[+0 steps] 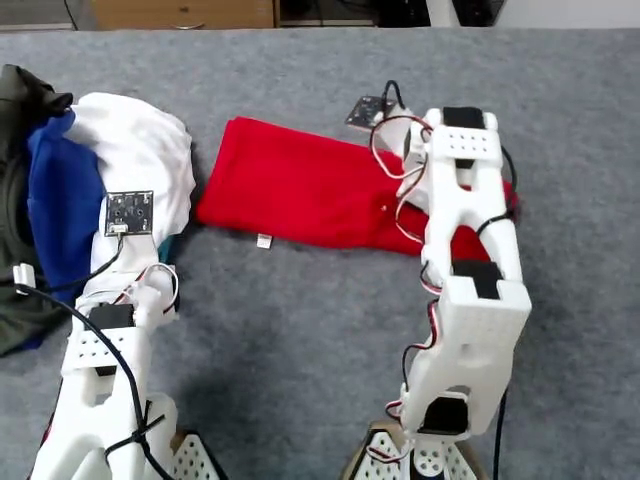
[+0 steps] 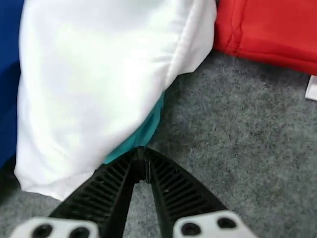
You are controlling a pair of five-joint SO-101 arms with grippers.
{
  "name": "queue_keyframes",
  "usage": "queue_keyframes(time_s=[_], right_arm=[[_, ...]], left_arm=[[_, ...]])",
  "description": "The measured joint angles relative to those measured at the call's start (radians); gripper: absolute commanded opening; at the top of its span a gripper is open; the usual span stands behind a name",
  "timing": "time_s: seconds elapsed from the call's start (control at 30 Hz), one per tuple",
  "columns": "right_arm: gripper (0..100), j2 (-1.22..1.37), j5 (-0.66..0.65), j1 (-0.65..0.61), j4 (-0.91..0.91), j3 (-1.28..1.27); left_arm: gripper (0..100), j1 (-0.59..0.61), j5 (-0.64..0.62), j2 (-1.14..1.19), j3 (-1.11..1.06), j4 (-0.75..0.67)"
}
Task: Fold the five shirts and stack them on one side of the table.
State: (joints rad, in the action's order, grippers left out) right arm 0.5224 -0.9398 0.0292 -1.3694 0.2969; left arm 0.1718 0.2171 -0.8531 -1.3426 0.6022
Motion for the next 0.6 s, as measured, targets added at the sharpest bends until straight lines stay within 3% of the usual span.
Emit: queue_keyframes(time_s=[0.13,0.2,0.33,0.47,0.6], right_arm=[[35.3,0.000,0.003,0.015,-0.080,0.066],[30.3,0.000,0.008,0.038,-0.127,0.114],[0.5,0.000,0.049,0.075,-0.239,0.230],[1.6,0.000,0.058,0.072,-0.362,0.278],[0.2,0.000,0.091,0.060,-0.359,0.209]], left_arm=[[2,0.000,0.000,0.000,-0.003,-0.011],[2,0.000,0.000,0.000,-0.012,-0.023],[2,0.000,0.000,0.000,-0.014,-0.028],[2,0.000,0.002,0.000,-0.014,-0.028],[2,0.000,0.002,0.000,-0.014,-0.028]])
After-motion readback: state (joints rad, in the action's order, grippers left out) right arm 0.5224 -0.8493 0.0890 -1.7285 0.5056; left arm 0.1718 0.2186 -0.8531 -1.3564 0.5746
